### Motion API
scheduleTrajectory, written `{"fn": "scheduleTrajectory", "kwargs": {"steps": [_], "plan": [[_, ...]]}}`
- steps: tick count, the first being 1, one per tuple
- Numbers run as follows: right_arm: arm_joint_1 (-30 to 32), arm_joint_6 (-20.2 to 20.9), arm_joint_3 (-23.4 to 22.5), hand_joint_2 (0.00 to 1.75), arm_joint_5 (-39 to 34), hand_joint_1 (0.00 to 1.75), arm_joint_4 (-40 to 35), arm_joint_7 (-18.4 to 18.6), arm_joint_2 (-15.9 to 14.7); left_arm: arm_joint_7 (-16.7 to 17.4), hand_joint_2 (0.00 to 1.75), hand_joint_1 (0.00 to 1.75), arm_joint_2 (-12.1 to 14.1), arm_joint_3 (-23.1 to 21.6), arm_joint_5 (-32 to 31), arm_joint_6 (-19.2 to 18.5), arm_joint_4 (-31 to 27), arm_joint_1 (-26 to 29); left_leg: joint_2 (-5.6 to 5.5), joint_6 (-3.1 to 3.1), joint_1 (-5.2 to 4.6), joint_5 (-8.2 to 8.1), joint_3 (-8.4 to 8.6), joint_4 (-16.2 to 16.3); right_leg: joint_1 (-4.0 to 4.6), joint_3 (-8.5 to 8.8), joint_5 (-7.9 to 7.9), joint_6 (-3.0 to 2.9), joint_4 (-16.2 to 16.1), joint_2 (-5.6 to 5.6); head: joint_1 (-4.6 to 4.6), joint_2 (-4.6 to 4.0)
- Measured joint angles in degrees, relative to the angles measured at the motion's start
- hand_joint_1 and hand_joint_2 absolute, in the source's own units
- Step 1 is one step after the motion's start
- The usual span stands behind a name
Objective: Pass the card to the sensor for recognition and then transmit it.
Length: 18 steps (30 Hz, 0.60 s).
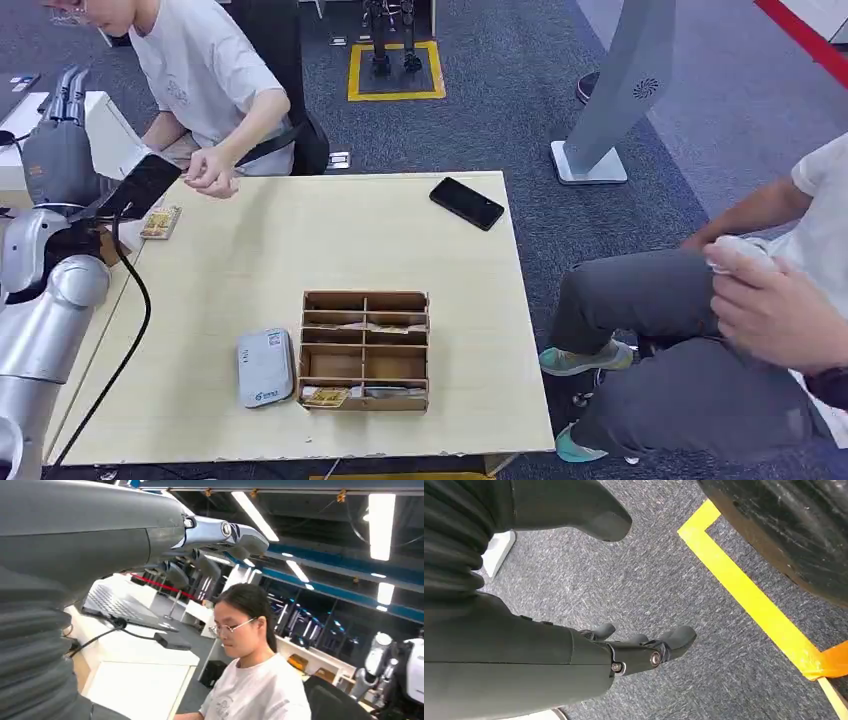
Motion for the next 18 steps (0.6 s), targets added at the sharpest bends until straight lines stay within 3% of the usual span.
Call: {"fn": "scheduleTrajectory", "kwargs": {"steps": [11,12,14,16,18], "plan": [[0.1,-1.4,0.0,1.75,0.2,0.00,-0.6,1.6,-0.1,0.6,1.75,0.00,0.5,0.0,4.6,-0.1,-0.2,0.8,0.00,0.00,0.00,0.00,-0.01,0.0,0.00,0.00,0.00,0.00,0.0,0.00,0.00,0.00],[0.1,-1.6,0.0,1.75,0.2,0.00,-0.6,1.6,-0.1,-0.5,1.75,0.00,0.6,0.0,5.8,-1.5,-0.5,0.9,0.00,0.00,0.00,0.00,-0.01,0.0,0.00,0.01,0.00,0.00,0.0,0.00,0.00,0.00],[0.2,-1.6,0.0,1.75,-0.5,0.00,-0.6,1.7,-0.2,-5.8,1.75,0.00,1.6,0.0,11.4,-9.3,-3.6,2.4,0.00,0.00,0.00,0.00,0.00,0.0,-0.01,0.00,0.00,0.00,0.0,0.01,0.02,0.00],[0.4,-1.8,0.0,1.75,-1.5,0.00,-0.9,2.4,-0.5,-9.5,1.75,0.00,2.9,-0.8,15.3,-17.2,-9.7,5.4,0.01,0.00,0.00,0.00,-0.03,0.0,-0.01,-0.02,-0.01,0.00,0.0,0.05,-0.02,0.00],[0.7,-1.8,0.0,1.75,-2.1,0.00,-1.6,3.3,-1.3,-12.9,1.75,0.00,4.0,-3.1,14.2,-21.5,-16.8,8.1,0.00,0.01,0.00,-0.01,-0.09,0.0,-0.02,-0.08,-0.02,0.01,0.0,0.05,-0.02,0.00]]}}
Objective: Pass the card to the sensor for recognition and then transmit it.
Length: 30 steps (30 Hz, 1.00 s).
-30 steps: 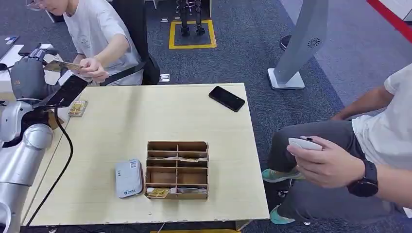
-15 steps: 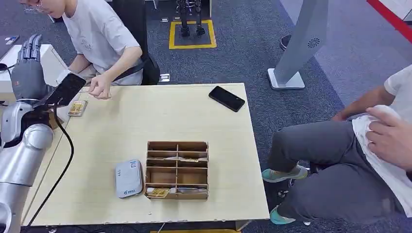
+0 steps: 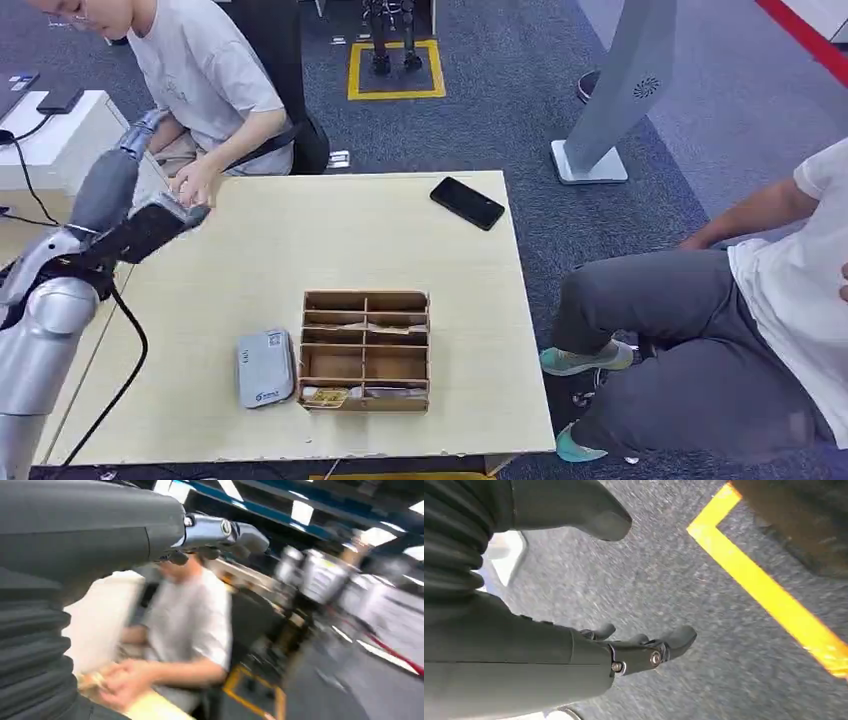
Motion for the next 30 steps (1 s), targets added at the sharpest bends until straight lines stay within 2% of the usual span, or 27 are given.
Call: {"fn": "scheduleTrajectory", "kwargs": {"steps": [3,8,12,19,26,30], "plan": [[0.3,0.1,0.0,1.75,-0.3,0.00,-0.7,0.6,-0.9,-4.7,1.75,0.00,1.8,-5.3,-2.5,-1.2,-9.5,2.3,-0.01,0.05,-0.02,-0.03,-0.07,0.0,-0.03,-0.03,0.00,0.01,0.0,-0.03,0.04,0.00],[0.3,-1.4,0.0,1.75,-1.2,0.00,-2.3,-0.4,-1.4,-6.8,1.75,0.00,2.6,-10.5,-0.6,-1.8,-19.3,6.3,0.05,0.05,-0.06,-0.07,-0.03,0.0,-0.02,-0.05,0.00,0.01,0.0,0.02,0.04,0.00],[0.1,-1.8,0.0,1.75,-1.5,0.00,-3.1,-0.3,-1.4,-8.0,1.75,0.00,3.7,-12.5,-0.7,-2.5,-23.7,7.9,0.01,0.03,-0.04,-0.03,-0.03,0.0,0.00,-0.04,0.00,0.01,0.0,-0.05,0.02,0.00],[0.1,-2.3,0.0,1.75,-1.9,0.00,-3.7,0.0,-1.6,-8.2,1.75,0.00,4.6,-13.6,-1.8,-2.3,-26.7,9.4,0.01,0.00,-0.01,0.00,-0.04,0.0,0.01,-0.04,0.00,0.00,0.0,-0.04,0.04,0.00],[0.2,-4.4,0.0,1.75,-2.1,0.00,-6.6,2.3,-3.1,-5.5,1.75,0.00,4.5,-15.3,-14.6,2.8,-26.5,12.1,0.00,0.00,-0.04,-0.01,-0.05,0.0,-0.01,-0.05,0.00,0.01,0.0,-0.04,0.07,0.00],[0.2,-4.8,0.0,1.75,-1.9,0.00,-7.8,2.7,-3.7,-4.1,1.75,0.00,4.5,-16.5,-17.7,4.4,-25.7,12.7,0.01,0.00,-0.04,-0.01,-0.04,0.0,-0.01,-0.05,0.00,0.01,0.0,-0.04,0.07,0.00]]}}
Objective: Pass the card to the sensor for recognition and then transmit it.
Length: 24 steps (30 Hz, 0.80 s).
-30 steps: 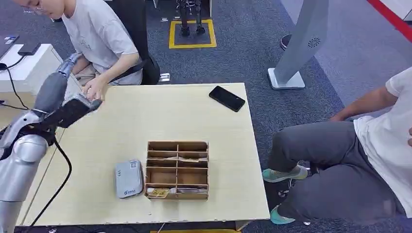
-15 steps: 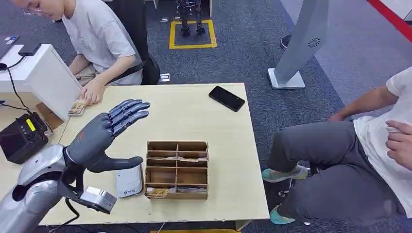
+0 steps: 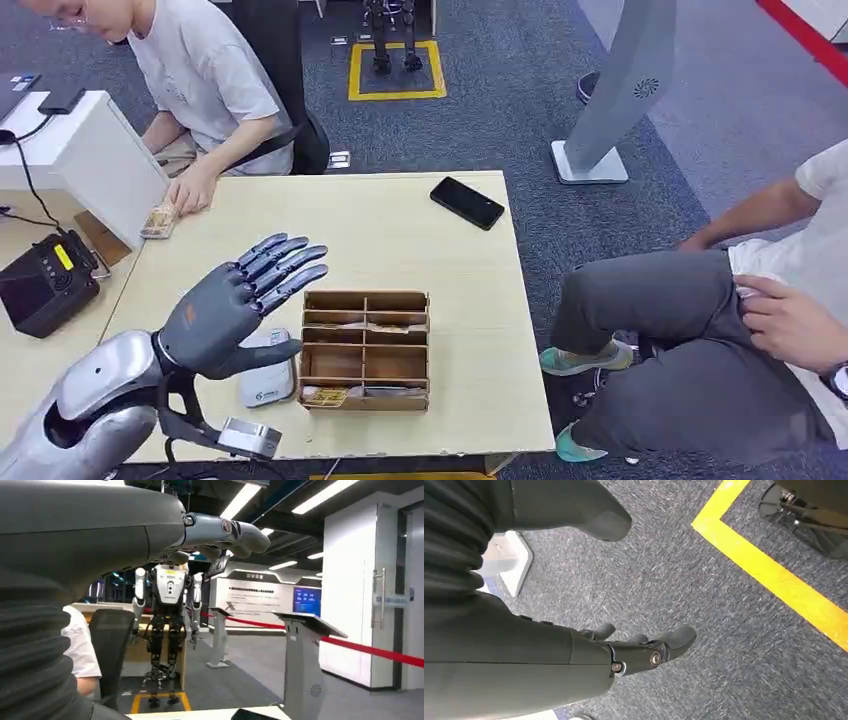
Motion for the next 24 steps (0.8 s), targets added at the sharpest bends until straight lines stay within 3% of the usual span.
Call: {"fn": "scheduleTrajectory", "kwargs": {"steps": [9,24], "plan": [[0.0,-0.1,0.0,1.75,0.1,0.00,-1.1,0.4,-0.4,4.8,1.75,0.00,-0.3,-2.0,-7.1,2.7,5.0,0.3,0.00,0.00,0.02,0.00,0.01,0.0,0.01,0.00,0.00,0.00,0.0,0.01,-0.04,0.00],[0.0,-0.3,0.0,1.75,0.6,0.00,-1.6,0.4,-0.5,7.6,1.75,0.00,-2.9,-2.1,-7.8,2.7,9.9,0.4,0.00,0.00,0.01,0.00,0.01,0.0,0.01,0.00,0.00,0.00,0.0,0.00,-0.02,0.00]]}}
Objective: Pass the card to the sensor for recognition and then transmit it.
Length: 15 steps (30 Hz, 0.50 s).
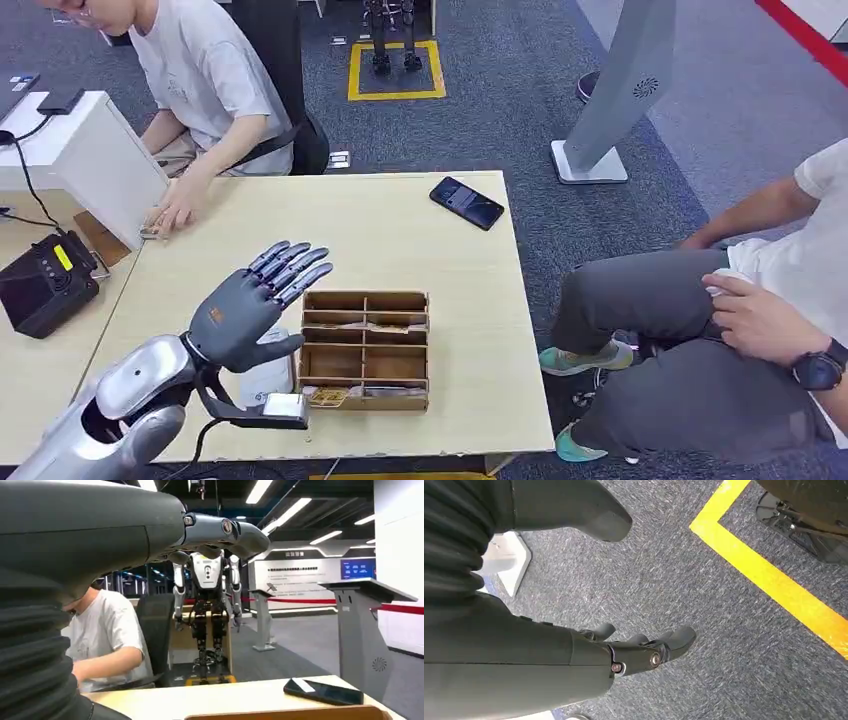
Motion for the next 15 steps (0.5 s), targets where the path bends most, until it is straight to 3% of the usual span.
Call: {"fn": "scheduleTrajectory", "kwargs": {"steps": [15], "plan": [[-0.2,1.3,0.0,1.75,0.0,0.00,0.2,-0.5,0.0,0.7,1.75,0.00,-1.6,0.0,0.3,-1.7,2.9,-0.1,0.00,0.00,0.00,0.00,0.00,0.0,0.00,0.00,0.00,0.00,0.0,0.00,-0.02,0.00]]}}
